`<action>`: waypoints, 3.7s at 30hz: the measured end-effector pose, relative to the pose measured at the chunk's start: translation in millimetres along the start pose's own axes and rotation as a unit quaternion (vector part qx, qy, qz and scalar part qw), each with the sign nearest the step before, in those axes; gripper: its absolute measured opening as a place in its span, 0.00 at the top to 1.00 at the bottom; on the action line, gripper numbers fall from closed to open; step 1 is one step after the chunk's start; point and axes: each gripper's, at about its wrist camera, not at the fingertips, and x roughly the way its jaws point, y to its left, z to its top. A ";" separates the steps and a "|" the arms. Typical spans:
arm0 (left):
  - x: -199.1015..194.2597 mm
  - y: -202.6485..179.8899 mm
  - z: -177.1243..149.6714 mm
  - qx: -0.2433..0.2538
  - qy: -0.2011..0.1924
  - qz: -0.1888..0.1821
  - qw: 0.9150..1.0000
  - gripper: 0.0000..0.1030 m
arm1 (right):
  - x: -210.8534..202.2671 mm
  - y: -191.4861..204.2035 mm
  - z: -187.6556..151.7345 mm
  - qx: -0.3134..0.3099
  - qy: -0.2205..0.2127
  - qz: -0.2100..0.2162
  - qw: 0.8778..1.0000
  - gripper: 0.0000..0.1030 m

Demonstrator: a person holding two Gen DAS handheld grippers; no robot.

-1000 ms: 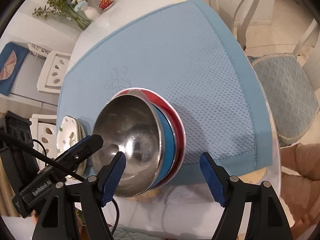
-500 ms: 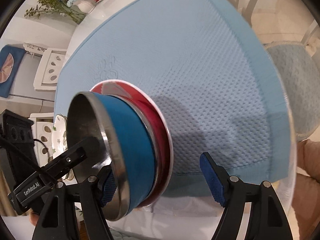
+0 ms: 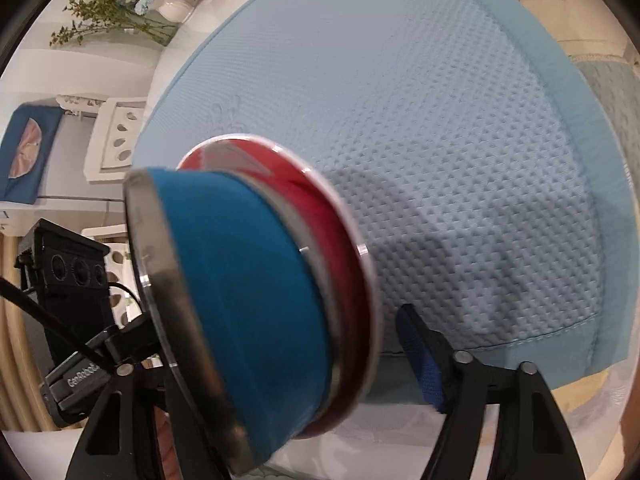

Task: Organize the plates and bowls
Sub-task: 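Grasp the nested bowl stack rim with the left gripper and lift it, then carry the bowl stack with the left gripper over the plate stack, then lower the bowl stack onto the plates and open the left gripper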

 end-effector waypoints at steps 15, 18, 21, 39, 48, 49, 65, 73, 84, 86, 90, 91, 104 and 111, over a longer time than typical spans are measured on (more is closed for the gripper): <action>-40.8 23.5 8.0 0.087 -0.014 0.024 0.996 0.61 | 1.7 73.0 -12.0 -0.132 -0.095 -0.117 0.980 0.49; -56.3 29.3 13.0 0.100 -0.023 0.033 0.994 0.60 | 5.3 90.1 -17.2 -0.148 -0.107 -0.119 0.976 0.49; -75.5 36.0 16.6 0.114 -0.045 0.039 0.992 0.60 | 10.8 113.9 -19.9 -0.170 -0.127 -0.117 0.970 0.49; -210.5 110.4 8.2 0.075 -0.144 0.045 0.986 0.60 | 44.2 277.6 -37.9 -0.267 -0.156 -0.087 0.947 0.49; -222.1 160.9 -8.8 0.040 -0.142 0.069 0.987 0.60 | 92.3 300.1 -59.5 -0.279 -0.116 -0.077 0.950 0.49; -220.4 166.0 -9.9 0.038 -0.138 0.072 0.987 0.61 | 99.7 300.6 -59.5 -0.278 -0.106 -0.080 0.952 0.49; -226.6 191.7 -9.7 0.015 -0.133 0.051 0.990 0.60 | 114.1 274.4 -51.7 -0.196 -0.052 -0.069 0.977 0.49; -248.7 188.4 0.5 0.019 -0.168 0.041 0.985 0.59 | 75.7 278.4 -55.1 -0.168 -0.101 -0.014 0.981 0.49; -229.7 186.3 28.9 0.028 -0.149 0.059 0.987 0.58 | 102.4 285.2 -13.4 -0.166 -0.105 -0.065 0.978 0.49; -231.3 187.0 29.4 0.028 -0.152 0.060 0.986 0.58 | 106.1 286.2 -10.6 -0.166 -0.105 -0.066 0.978 0.49; -231.2 185.1 33.0 0.034 -0.150 0.068 0.986 0.58 | 105.5 292.7 -12.1 -0.169 -0.106 -0.069 0.977 0.49; -232.4 182.8 32.9 0.040 -0.151 0.072 0.985 0.58 | 103.0 294.4 -13.9 -0.171 -0.108 -0.071 0.977 0.49; -330.6 110.0 -14.6 0.109 -0.276 0.088 0.951 0.52 | 29.3 341.3 -72.7 -0.192 -0.177 -0.079 0.962 0.44; -350.3 71.7 -39.1 0.160 -0.360 0.223 0.892 0.24 | -1.0 366.5 -112.2 -0.219 -0.259 -0.135 0.931 0.23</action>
